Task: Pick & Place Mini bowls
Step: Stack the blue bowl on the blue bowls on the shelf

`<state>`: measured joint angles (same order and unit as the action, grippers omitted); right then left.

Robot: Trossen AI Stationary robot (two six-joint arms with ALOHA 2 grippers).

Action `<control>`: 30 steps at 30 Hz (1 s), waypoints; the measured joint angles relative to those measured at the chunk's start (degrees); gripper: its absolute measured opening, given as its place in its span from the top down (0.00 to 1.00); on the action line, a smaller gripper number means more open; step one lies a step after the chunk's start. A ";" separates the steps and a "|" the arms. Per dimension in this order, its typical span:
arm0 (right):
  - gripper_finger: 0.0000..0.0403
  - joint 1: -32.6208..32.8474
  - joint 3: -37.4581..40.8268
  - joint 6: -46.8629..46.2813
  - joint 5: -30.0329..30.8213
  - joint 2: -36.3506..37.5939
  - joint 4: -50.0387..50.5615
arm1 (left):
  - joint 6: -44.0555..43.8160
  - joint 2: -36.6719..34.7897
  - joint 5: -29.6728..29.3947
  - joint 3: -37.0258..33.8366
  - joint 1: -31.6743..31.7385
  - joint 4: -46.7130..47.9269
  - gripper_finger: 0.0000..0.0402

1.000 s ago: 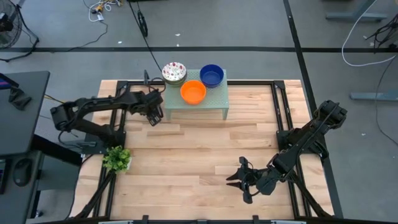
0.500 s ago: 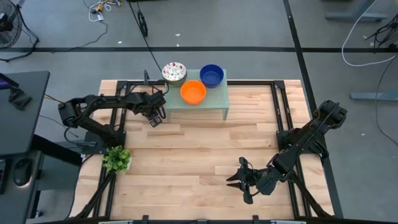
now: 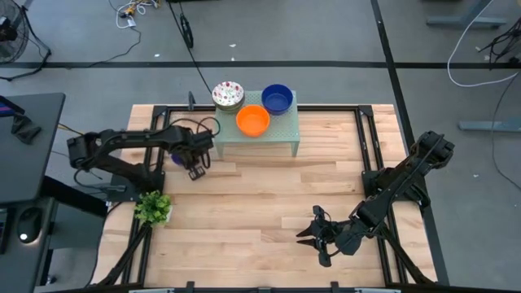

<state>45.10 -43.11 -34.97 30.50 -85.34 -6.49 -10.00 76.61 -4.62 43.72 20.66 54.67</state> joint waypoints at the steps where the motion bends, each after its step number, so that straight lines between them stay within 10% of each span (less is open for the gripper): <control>1: 0.78 0.00 0.00 0.01 0.00 0.00 0.02 | -0.88 -0.33 1.62 0.52 -1.53 1.12 0.98; 10: 0.78 0.00 0.00 2.42 -6.34 -0.02 -2.10 | -12.42 -2.21 17.91 8.07 -21.56 3.09 0.98; 17: 0.78 0.13 0.00 14.57 -10.88 -5.56 -15.01 | -17.50 -1.98 19.22 8.49 -39.21 -20.25 0.98; 23: 0.76 -2.96 -1.91 26.48 -11.02 -9.19 -26.40 | -5.83 -0.29 11.04 8.35 -47.85 -41.51 0.99; 30: 0.60 -8.76 -11.67 31.83 -16.38 -8.74 -16.76 | 11.02 6.24 10.90 8.37 -50.29 -55.25 0.99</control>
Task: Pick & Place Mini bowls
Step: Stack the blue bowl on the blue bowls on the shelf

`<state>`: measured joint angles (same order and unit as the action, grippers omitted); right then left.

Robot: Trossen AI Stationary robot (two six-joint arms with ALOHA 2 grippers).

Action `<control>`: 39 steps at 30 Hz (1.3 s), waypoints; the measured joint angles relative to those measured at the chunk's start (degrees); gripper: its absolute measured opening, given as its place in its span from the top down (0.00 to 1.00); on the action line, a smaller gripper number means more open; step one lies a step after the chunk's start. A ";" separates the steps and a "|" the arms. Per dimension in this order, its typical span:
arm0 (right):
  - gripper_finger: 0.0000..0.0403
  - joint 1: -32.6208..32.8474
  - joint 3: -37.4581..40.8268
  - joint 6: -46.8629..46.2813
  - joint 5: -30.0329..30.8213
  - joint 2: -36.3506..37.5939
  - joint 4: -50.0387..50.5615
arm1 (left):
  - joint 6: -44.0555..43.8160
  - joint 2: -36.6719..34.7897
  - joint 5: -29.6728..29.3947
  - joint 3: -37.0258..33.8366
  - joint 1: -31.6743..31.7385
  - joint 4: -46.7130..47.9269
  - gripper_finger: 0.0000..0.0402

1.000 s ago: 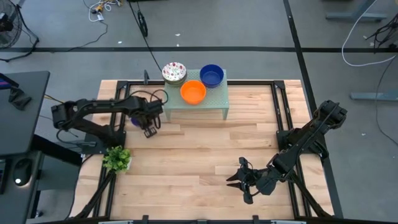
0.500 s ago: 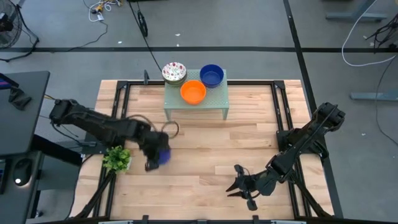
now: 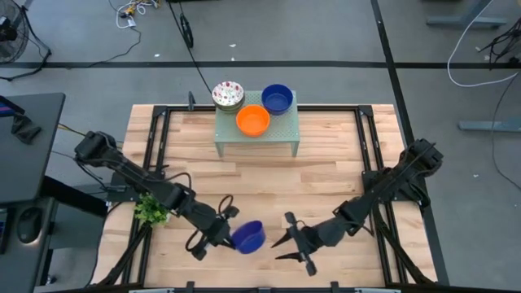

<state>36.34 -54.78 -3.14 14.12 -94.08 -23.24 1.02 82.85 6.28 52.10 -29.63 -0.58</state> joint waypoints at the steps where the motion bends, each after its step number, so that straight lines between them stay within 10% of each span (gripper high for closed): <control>1: 0.58 -0.87 -1.67 0.76 -0.94 0.00 2.67 | 0.90 0.86 -0.12 0.00 0.03 -0.32 0.99; 14: 0.48 -12.66 -8.07 2.43 -24.24 -0.38 17.73 | 4.61 6.79 -0.71 0.02 0.22 -6.11 0.98; 22: 0.55 -13.30 -8.07 3.61 -27.63 -2.65 17.66 | 5.97 6.81 -0.89 0.02 0.57 -7.32 0.98; 39: 0.97 -12.01 -8.07 3.59 -30.09 -2.73 22.51 | 5.50 6.84 -3.81 0.02 3.42 -9.40 0.95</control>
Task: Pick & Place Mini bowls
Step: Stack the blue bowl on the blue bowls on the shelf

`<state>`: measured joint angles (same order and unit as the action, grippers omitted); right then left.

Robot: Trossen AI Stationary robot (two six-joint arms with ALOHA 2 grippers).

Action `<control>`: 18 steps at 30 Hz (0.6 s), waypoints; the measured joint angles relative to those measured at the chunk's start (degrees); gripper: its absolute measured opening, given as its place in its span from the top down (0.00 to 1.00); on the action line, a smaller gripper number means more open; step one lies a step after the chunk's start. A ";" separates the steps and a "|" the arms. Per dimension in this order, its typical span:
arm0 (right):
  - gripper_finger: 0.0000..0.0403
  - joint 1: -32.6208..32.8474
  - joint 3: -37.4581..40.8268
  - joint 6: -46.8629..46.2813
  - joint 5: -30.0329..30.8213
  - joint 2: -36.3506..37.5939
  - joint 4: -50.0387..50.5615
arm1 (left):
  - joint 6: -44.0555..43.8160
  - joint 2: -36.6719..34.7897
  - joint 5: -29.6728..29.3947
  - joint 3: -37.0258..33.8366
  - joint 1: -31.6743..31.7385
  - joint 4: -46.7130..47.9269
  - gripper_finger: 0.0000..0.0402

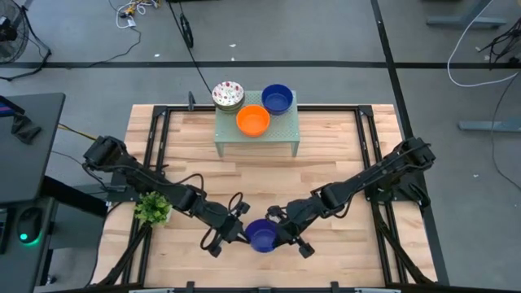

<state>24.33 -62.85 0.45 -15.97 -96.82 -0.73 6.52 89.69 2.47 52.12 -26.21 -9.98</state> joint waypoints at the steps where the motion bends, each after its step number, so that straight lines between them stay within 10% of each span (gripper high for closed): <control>1: 0.97 0.33 0.00 -0.63 0.59 0.00 0.75 | -0.67 0.00 -0.49 0.00 0.12 0.00 0.93; 13: 0.99 6.64 0.09 -10.68 6.40 3.53 24.29 | -9.38 -0.08 -0.51 0.05 1.05 6.61 0.60; 18: 0.99 6.69 0.07 -9.02 18.11 11.75 31.79 | -12.29 -0.09 -1.89 0.04 1.04 8.72 0.59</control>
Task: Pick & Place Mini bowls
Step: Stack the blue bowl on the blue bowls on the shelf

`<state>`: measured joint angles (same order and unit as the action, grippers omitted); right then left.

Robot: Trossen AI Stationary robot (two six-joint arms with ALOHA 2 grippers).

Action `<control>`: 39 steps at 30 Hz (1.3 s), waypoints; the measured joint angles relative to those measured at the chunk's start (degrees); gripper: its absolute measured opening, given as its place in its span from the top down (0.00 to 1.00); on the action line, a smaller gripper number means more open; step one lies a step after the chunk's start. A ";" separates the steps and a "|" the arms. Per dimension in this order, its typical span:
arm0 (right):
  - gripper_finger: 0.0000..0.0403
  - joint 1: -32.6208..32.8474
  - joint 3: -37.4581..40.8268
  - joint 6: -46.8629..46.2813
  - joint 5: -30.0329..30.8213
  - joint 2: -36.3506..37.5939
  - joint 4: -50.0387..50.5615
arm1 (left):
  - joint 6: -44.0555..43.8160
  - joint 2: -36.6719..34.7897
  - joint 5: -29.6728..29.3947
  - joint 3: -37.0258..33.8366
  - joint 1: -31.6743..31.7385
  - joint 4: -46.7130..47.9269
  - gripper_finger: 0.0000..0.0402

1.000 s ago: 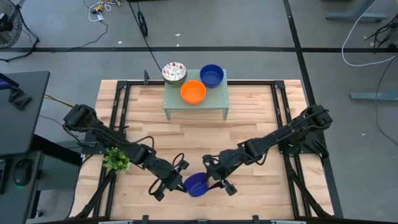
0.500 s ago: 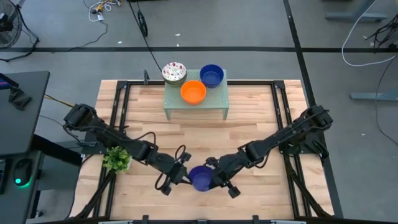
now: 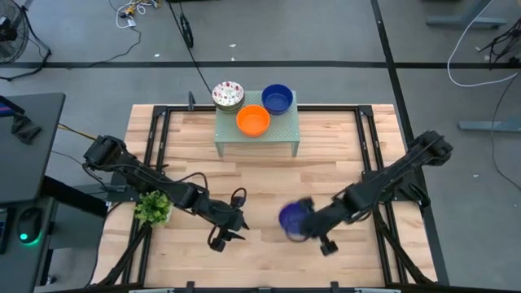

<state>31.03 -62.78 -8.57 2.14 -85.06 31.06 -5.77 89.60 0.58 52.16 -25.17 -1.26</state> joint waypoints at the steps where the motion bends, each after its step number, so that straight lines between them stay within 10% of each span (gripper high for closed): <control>1: 0.98 -0.51 0.00 1.29 3.72 1.96 0.14 | -0.06 0.00 -0.72 0.00 -0.16 -0.04 0.59; 9: 0.99 -16.12 -4.91 11.63 16.31 11.56 -2.22 | 0.38 0.02 -7.91 0.00 -0.43 -0.26 0.61; 22: 0.99 -48.04 -26.68 25.25 1.80 -4.49 0.28 | 0.90 0.02 -11.09 -0.04 -0.32 -0.88 0.61; 39: 0.98 -56.59 -28.63 22.59 1.22 -11.14 4.75 | 0.73 0.02 -11.04 -0.04 -0.76 -0.85 0.61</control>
<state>-25.56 -91.42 14.02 3.36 -96.20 35.81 -5.03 89.62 -10.46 52.12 -25.93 -2.11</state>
